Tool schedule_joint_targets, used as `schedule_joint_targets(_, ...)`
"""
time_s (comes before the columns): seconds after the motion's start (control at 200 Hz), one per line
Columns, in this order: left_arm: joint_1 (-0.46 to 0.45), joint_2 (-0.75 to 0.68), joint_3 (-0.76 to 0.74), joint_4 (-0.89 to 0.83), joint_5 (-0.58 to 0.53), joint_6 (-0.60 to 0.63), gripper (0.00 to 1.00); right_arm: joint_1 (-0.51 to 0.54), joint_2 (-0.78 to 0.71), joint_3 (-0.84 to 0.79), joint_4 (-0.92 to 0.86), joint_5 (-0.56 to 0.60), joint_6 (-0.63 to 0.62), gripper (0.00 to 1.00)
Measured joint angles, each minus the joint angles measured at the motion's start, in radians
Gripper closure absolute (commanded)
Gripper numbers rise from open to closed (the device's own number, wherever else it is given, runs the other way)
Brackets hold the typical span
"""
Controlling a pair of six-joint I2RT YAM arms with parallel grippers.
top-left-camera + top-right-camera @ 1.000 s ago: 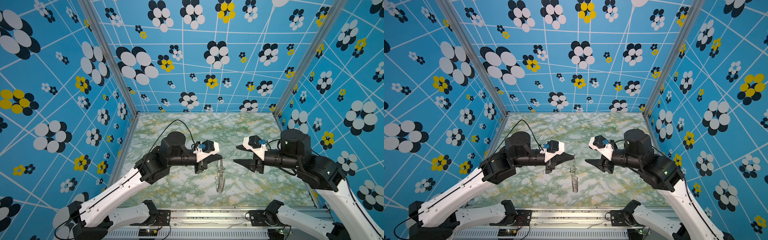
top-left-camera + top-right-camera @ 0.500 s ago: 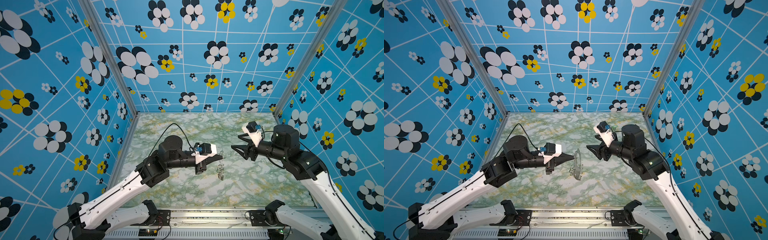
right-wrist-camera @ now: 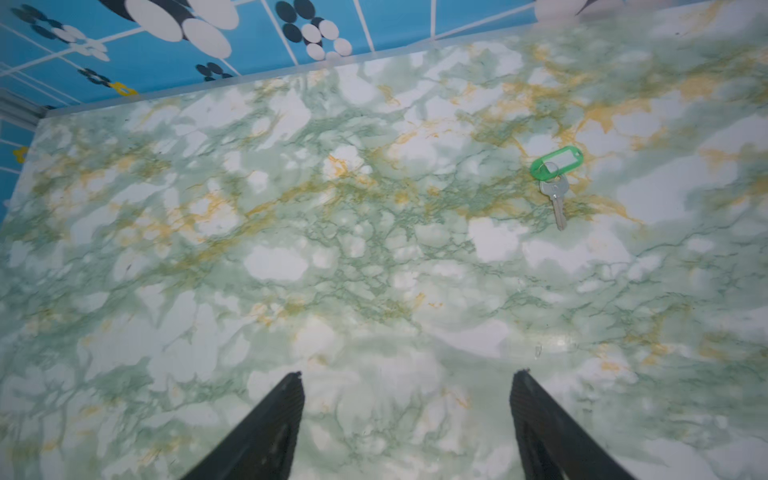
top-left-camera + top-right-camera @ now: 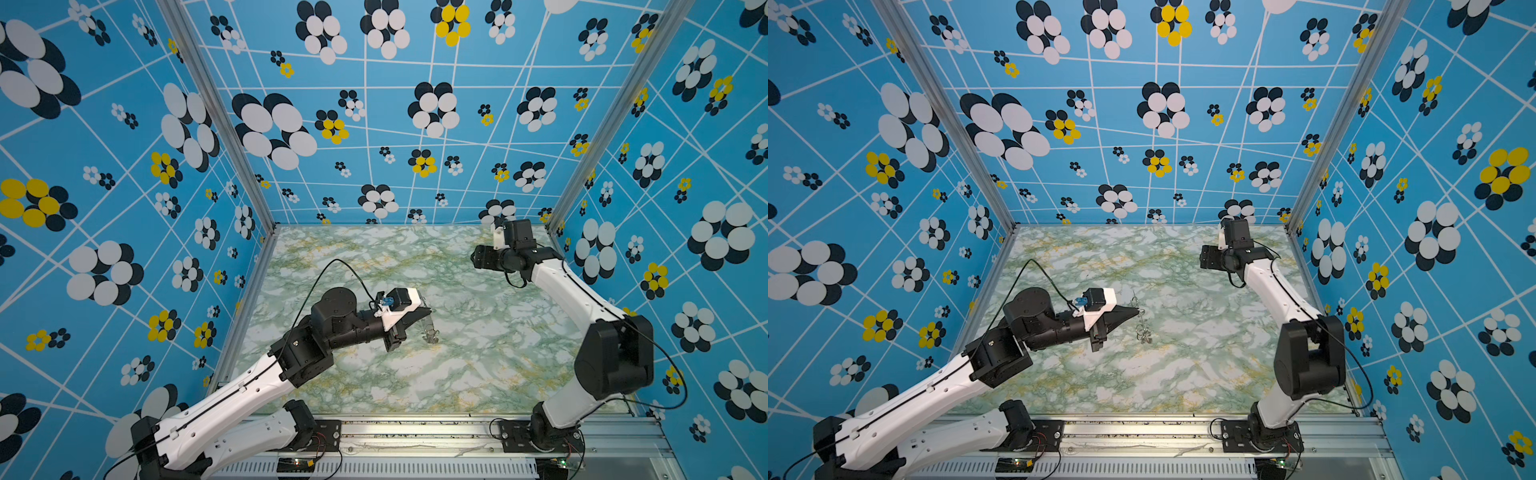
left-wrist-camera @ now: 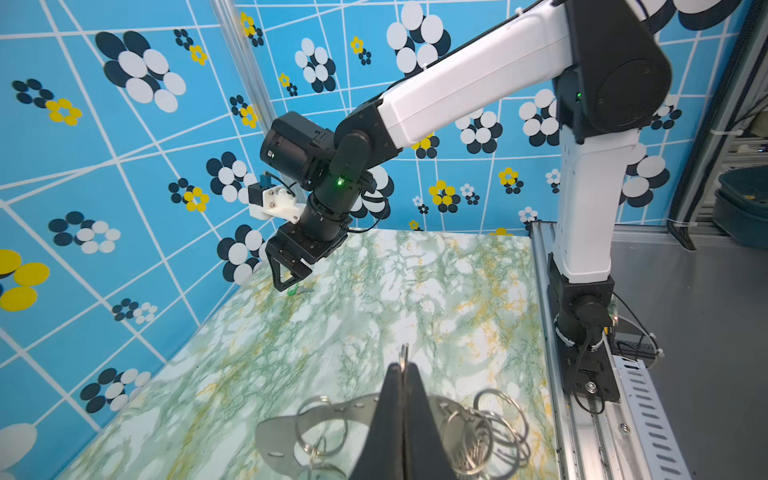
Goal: Put the keys on the keyring
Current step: 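Release the plate with the right gripper and move it toward the green-tagged key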
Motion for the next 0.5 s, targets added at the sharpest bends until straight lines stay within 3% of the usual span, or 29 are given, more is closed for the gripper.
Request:
schedule_joint_targets(0.185,0.019,-0.037,-0.018,0.004,-0.019,-0.018,1.0,-0.064,0.296,0.306,-0.059,0.018,0.017,0.15)
schedule_joint_targets(0.5,0.041,-0.072,-0.05,0.008,-0.027,-0.032,1.0,-0.144,0.59,0.713,-0.238,0.024,0.004,0.15)
